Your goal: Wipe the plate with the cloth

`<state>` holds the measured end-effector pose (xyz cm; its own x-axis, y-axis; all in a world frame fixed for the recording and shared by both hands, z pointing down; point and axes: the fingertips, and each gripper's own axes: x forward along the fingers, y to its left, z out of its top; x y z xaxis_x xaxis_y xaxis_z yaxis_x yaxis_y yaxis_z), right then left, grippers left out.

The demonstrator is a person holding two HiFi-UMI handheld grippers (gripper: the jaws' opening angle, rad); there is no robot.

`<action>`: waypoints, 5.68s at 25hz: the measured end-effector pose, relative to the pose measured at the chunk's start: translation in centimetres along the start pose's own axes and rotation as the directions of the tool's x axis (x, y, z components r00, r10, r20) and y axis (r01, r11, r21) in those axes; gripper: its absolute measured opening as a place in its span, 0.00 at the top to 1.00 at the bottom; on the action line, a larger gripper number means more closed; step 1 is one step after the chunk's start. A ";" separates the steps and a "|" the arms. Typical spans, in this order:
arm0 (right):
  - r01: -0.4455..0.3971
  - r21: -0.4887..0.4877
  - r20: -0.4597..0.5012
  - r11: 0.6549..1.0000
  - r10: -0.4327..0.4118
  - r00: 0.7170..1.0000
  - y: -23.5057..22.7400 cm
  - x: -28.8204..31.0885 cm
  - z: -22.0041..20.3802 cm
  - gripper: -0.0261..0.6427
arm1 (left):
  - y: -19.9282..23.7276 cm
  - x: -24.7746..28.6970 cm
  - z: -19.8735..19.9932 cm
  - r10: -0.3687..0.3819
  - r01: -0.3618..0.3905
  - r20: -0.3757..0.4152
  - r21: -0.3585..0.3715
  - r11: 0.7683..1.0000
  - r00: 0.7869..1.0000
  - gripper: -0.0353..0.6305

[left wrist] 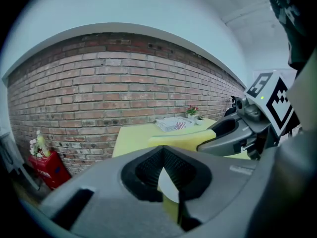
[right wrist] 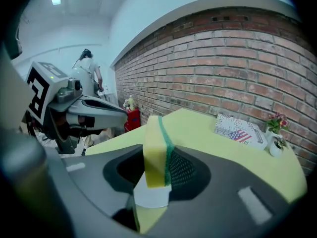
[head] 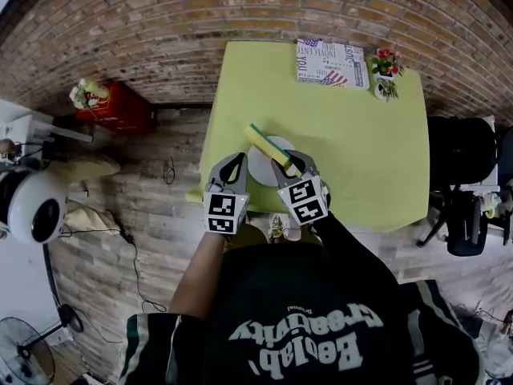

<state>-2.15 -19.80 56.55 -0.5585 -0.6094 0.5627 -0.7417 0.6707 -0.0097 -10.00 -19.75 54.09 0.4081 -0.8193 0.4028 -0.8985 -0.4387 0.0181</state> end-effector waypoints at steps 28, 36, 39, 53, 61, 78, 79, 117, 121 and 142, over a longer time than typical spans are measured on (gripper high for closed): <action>0.127 0.013 -0.127 0.992 -0.124 0.984 -3.5 -2.1 -4.9 0.77 | -1.7 1.0 -3.2 -0.027 0.031 -0.097 0.036 0.999 0.995 0.94; 0.199 0.036 -0.144 0.979 -0.192 0.971 -5.9 -4.0 -6.5 0.77 | -2.4 1.1 -2.7 -0.014 0.016 -0.081 0.035 0.999 0.997 0.94; 0.201 0.042 -0.144 0.979 -0.193 0.971 -6.0 -4.2 -6.8 0.77 | -2.3 1.2 -3.2 -0.005 0.009 -0.085 0.039 0.999 0.996 0.94; 0.065 0.025 -0.050 0.998 -0.064 0.997 -1.4 -2.2 -3.4 0.77 | -1.1 0.2 -1.9 0.007 -0.005 -0.060 0.027 1.000 0.998 0.94; -0.002 0.006 -0.059 1.000 0.002 0.998 2.1 -0.5 -2.7 0.77 | 0.5 -1.6 -1.2 0.024 -0.023 -0.028 0.032 0.999 0.999 0.94; 0.040 0.009 -0.147 0.999 -0.038 0.988 2.2 -0.7 -5.5 0.77 | 0.6 -2.3 -1.2 0.014 -0.014 -0.016 0.035 0.999 1.000 0.94; 0.050 0.014 -0.157 0.999 -0.047 0.986 1.9 -0.9 -5.8 0.77 | 0.5 -2.2 -1.1 0.011 -0.010 -0.017 0.037 0.999 1.000 0.94; 0.229 0.124 -0.129 0.966 -0.213 0.969 1.3 -5.4 -5.0 0.77 | -1.2 -3.5 0.0 -0.096 0.096 -0.002 0.071 0.993 0.995 0.94; 0.198 0.118 -0.118 0.973 -0.184 0.976 3.7 -4.1 -4.0 0.77 | -0.3 -4.7 0.0 -0.094 0.093 0.006 0.074 0.993 0.996 0.94; 0.187 0.124 -0.260 0.975 -0.150 0.954 4.8 -2.3 -7.2 0.77 | -0.2 -4.6 -0.8 -0.085 0.085 -0.008 0.073 0.994 0.996 0.94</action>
<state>-1.70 -12.10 61.16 -0.3247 -0.5724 0.7529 -0.8732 0.4872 -0.0062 -11.88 -15.59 52.98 0.4818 -0.7761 0.4067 -0.8462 -0.5327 -0.0141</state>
